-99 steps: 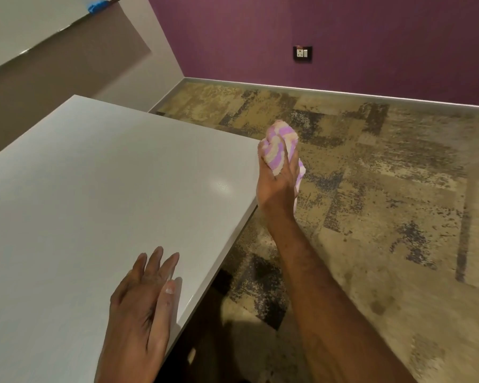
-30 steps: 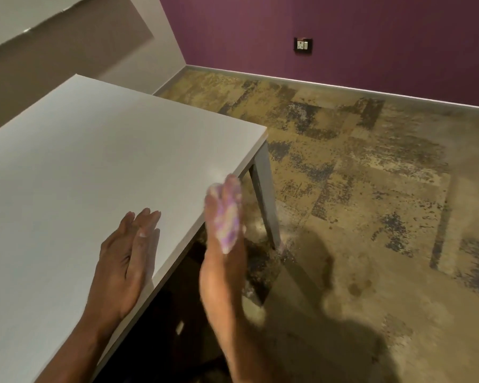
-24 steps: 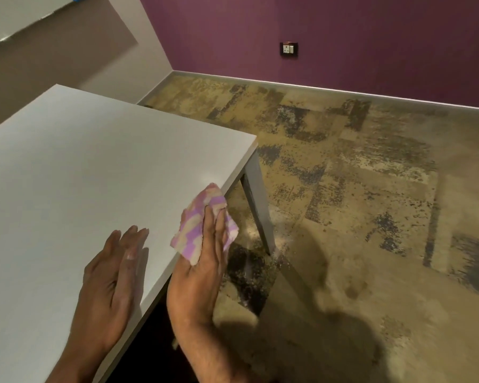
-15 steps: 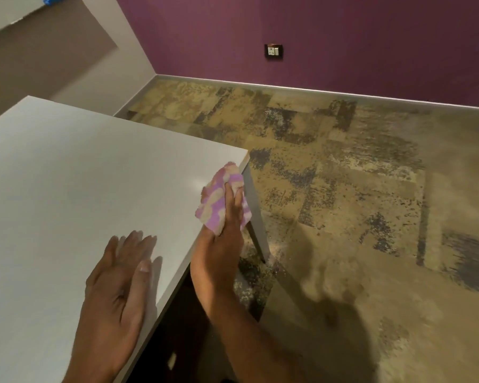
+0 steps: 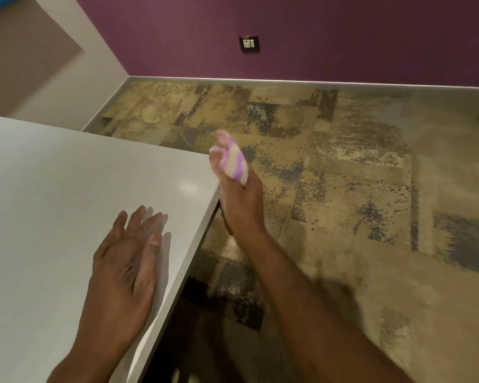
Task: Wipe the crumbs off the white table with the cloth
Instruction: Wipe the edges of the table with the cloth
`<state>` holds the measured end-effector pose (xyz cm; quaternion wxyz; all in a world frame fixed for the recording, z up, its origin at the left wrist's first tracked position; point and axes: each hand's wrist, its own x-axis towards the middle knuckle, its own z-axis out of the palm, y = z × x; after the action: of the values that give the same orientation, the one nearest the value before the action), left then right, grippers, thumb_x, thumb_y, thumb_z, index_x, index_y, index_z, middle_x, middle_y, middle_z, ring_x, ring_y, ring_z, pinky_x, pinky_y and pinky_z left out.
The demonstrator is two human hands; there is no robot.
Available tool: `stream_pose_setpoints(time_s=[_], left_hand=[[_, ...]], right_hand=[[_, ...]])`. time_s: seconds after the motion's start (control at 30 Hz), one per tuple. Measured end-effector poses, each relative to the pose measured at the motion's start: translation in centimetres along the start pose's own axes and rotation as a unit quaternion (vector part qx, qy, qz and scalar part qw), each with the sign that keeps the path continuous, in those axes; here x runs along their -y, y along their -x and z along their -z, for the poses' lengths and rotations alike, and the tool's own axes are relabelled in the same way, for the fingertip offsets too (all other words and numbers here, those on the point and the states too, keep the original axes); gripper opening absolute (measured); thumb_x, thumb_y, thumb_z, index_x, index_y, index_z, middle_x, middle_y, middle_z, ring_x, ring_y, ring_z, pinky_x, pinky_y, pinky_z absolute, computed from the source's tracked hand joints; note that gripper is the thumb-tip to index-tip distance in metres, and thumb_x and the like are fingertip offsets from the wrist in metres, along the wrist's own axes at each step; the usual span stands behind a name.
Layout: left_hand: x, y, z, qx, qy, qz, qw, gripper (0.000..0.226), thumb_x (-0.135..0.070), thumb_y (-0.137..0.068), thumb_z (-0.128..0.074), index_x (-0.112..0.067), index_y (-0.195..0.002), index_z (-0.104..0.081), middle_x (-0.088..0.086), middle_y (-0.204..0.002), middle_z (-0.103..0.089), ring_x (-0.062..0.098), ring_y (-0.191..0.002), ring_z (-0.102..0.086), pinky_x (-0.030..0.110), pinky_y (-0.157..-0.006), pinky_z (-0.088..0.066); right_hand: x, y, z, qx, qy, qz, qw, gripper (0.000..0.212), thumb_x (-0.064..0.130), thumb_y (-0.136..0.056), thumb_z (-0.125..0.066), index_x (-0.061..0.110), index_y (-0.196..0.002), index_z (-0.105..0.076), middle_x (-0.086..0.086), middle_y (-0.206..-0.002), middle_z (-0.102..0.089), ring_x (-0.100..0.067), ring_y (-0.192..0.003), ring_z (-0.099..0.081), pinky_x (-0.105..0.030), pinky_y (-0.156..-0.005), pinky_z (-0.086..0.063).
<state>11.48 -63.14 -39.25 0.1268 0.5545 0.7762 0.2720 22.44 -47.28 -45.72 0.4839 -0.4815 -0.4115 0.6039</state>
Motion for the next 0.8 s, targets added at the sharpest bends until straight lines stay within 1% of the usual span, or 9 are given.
stream_pose_setpoints(time_s=[0.07, 0.13, 0.3, 0.43, 0.5, 0.57, 0.6, 0.67, 0.8], left_hand=[[-0.3, -0.1, -0.2, -0.002, 0.011, 0.0, 1.0, 0.05, -0.054, -0.099, -0.032, -0.042, -0.142, -0.055, -0.018, -0.158, -0.043, -0.002, -0.154, -0.019, 0.049, -0.126, -0.023], [-0.5, -0.2, -0.4, -0.004, 0.015, 0.0, 1.0, 0.048, -0.052, -0.1, -0.033, -0.042, -0.142, -0.055, -0.019, -0.158, -0.043, -0.003, -0.153, -0.019, 0.05, -0.126, -0.023], [-1.0, -0.6, -0.1, -0.018, 0.008, -0.002, 1.0, 0.043, -0.054, -0.1, -0.033, -0.052, -0.14, -0.05, -0.023, -0.157, -0.041, -0.007, -0.152, -0.018, 0.049, -0.126, -0.023], [-1.3, -0.8, -0.1, -0.023, 0.013, 0.006, 1.0, 0.041, -0.055, -0.1, -0.033, -0.055, -0.138, -0.049, -0.032, -0.153, -0.038, -0.01, -0.151, -0.017, 0.049, -0.125, -0.024], [-1.4, -0.9, -0.1, -0.027, 0.01, 0.007, 1.0, 0.043, -0.053, -0.1, -0.033, -0.05, -0.14, -0.05, -0.029, -0.155, -0.04, -0.009, -0.151, -0.018, 0.048, -0.126, -0.023], [-1.6, -1.0, -0.3, -0.026, 0.008, 0.01, 1.0, 0.044, -0.053, -0.1, -0.033, -0.049, -0.141, -0.05, -0.024, -0.157, -0.04, -0.01, -0.151, -0.017, 0.048, -0.126, -0.022], [-1.6, -1.1, -0.4, -0.025, 0.009, 0.012, 1.0, 0.045, -0.053, -0.101, -0.033, -0.048, -0.142, -0.05, -0.024, -0.158, -0.04, -0.01, -0.151, -0.016, 0.048, -0.126, -0.021], [-1.6, -1.2, -0.6, -0.024, 0.011, 0.012, 1.0, 0.046, -0.052, -0.101, -0.033, -0.047, -0.143, -0.05, -0.025, -0.157, -0.039, -0.011, -0.151, -0.016, 0.048, -0.126, -0.021], [-1.5, -1.6, -0.5, -0.022, 0.011, 0.011, 1.0, 0.046, -0.052, -0.101, -0.032, -0.048, -0.143, -0.051, -0.038, -0.151, -0.034, -0.015, -0.149, -0.014, 0.039, -0.124, -0.021]], right_hand=[[1.2, -1.5, 0.9, 0.001, -0.058, -0.107, 0.993, 0.013, 0.04, -0.098, -0.067, 0.031, -0.091, -0.074, 0.007, -0.075, -0.07, -0.008, -0.063, -0.059, -0.029, -0.059, -0.049], [1.8, -2.6, 1.6, 0.001, -0.118, -0.211, 0.97, 0.025, 0.039, -0.094, -0.073, 0.016, -0.083, -0.071, 0.0, -0.06, -0.06, -0.008, -0.049, -0.051, -0.022, -0.046, -0.042], [2.1, -2.8, 2.2, -0.011, -0.15, -0.251, 0.956, 0.027, 0.034, -0.096, -0.071, 0.015, -0.077, -0.069, 0.006, -0.048, -0.062, -0.003, -0.035, -0.054, -0.012, -0.041, -0.045], [1.9, -1.5, 2.1, -0.026, -0.16, -0.245, 0.956, 0.026, 0.039, -0.095, -0.072, 0.018, -0.078, -0.07, 0.006, -0.049, -0.065, -0.004, -0.039, -0.058, -0.014, -0.039, -0.045], [1.8, -0.4, 1.7, -0.026, -0.124, -0.225, 0.966, 0.027, 0.045, -0.094, -0.071, 0.025, -0.075, -0.069, 0.009, -0.053, -0.069, -0.005, -0.05, -0.064, -0.017, -0.044, -0.048], [1.5, 0.8, 1.3, -0.028, -0.101, -0.181, 0.978, 0.019, 0.047, -0.094, -0.069, 0.034, -0.081, -0.072, 0.009, -0.075, -0.078, -0.01, -0.077, -0.074, -0.024, -0.064, -0.058], [1.5, 1.4, 1.1, -0.03, -0.103, -0.159, 0.981, 0.013, 0.047, -0.094, -0.069, 0.036, -0.094, -0.075, 0.005, -0.093, -0.08, -0.015, -0.094, -0.075, -0.031, -0.081, -0.061], [2.0, 2.4, 0.9, -0.016, -0.115, -0.124, 0.985, 0.032, 0.043, -0.097, -0.066, 0.028, -0.125, -0.071, -0.011, -0.128, -0.072, -0.025, -0.117, -0.067, -0.043, -0.102, -0.052], [2.1, 3.2, 1.6, 0.023, -0.159, -0.08, 0.984, 0.035, 0.023, -0.1, -0.064, 0.024, -0.135, -0.065, -0.002, -0.137, -0.069, -0.014, -0.127, -0.064, -0.033, -0.11, -0.051]])
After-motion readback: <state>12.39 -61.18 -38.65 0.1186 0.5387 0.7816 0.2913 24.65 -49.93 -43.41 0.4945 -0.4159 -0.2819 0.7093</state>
